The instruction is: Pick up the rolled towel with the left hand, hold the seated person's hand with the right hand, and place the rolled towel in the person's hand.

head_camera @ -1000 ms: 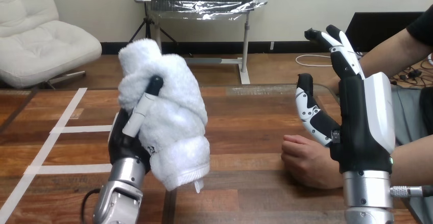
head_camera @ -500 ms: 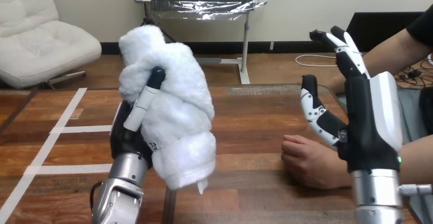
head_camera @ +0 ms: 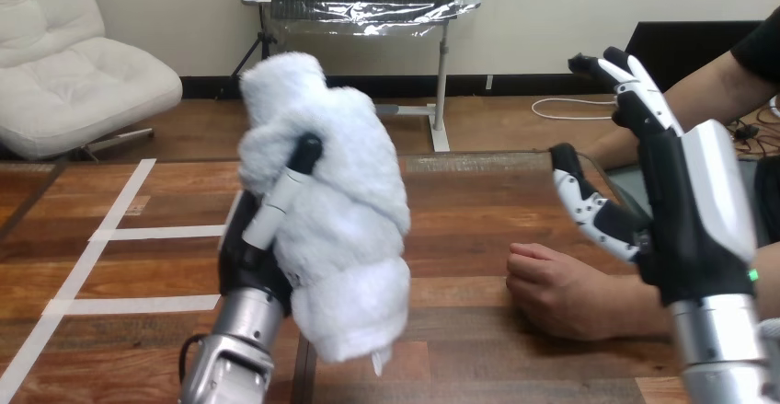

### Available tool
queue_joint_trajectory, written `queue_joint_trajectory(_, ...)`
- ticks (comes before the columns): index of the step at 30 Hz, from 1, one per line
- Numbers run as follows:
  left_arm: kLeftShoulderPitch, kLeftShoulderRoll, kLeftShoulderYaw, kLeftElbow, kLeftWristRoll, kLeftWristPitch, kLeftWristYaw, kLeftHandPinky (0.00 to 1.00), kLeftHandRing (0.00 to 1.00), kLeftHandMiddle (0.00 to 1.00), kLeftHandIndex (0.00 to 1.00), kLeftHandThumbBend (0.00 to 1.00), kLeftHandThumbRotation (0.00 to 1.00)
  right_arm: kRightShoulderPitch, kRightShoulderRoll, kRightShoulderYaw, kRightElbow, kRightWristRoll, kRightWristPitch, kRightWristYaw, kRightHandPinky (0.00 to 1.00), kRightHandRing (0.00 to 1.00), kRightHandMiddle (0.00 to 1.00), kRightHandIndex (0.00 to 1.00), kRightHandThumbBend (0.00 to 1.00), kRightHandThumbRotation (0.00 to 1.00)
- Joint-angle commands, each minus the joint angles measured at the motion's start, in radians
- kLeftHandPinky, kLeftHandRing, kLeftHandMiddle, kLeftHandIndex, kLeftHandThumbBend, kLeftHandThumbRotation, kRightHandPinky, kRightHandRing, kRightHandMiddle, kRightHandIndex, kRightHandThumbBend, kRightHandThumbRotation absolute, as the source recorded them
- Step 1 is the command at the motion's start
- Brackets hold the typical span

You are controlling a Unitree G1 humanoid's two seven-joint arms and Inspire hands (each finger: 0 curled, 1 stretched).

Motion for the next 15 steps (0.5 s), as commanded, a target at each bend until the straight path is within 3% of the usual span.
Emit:
queue_joint_trajectory(1,-0.037,-0.126,-0.027,-0.067,-0.004,-0.043,-0.029,0.28,0.35,0.41,0.5,0.72,0.0,-0.081,-0.075,-0.045,-0.064,-0.009,0.024,0.055,0.74,0.89,0.93,0.85,0.51,0.0)
queue_joint_trajectory(15,-0.04,-0.127,-0.051,-0.052,-0.011,-0.065,-0.063,0.28,0.35,0.41,0.5,0.75,0.0,-0.099,-0.228,-0.117,-0.098,-0.001,0.152,0.26,0.72,0.87,0.91,0.86,0.74,0.0)
